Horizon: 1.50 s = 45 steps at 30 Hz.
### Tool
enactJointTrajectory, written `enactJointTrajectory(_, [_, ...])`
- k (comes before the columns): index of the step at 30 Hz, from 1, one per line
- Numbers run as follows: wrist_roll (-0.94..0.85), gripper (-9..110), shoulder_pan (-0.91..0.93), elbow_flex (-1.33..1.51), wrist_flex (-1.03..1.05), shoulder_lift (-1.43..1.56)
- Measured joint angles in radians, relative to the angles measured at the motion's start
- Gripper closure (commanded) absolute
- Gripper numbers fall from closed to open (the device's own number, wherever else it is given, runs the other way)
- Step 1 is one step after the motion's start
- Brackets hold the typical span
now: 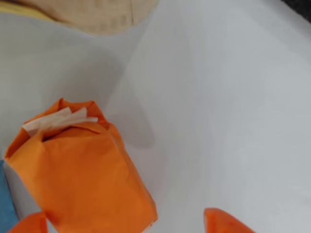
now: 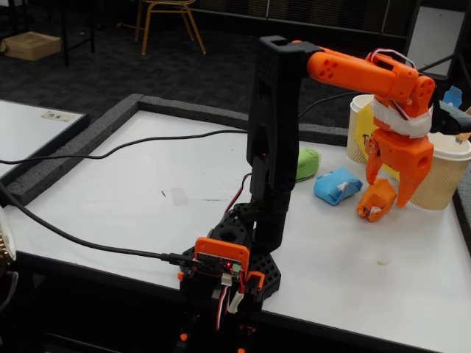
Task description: Sort rubbish by color.
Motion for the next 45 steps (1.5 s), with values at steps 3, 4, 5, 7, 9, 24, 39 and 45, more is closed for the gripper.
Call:
enactJointTrajectory(3, [0.0, 78, -0.003, 0.0, -0.003, 0.0])
enactJointTrajectory(4, [0.0, 78, -0.003, 0.0, -0.003, 0.0])
enactJointTrajectory(5, [0.0, 78, -0.003, 0.0, -0.003, 0.0])
enactJointTrajectory(7, [0.0, 78, -0.006, 0.0, -0.003, 0.0])
enactJointTrajectory(9, [0.0, 78, -0.014, 0.0, -0.003, 0.0])
enactJointTrajectory(24, [0.0, 79, -0.094, 0.002, -0.115, -0.048])
enactJointTrajectory(39, [0.0, 82, -0.095, 0.002, -0.032, -0.124])
enactJointTrajectory(45, [0.0, 91, -0.095, 0.002, 0.014, -0.133])
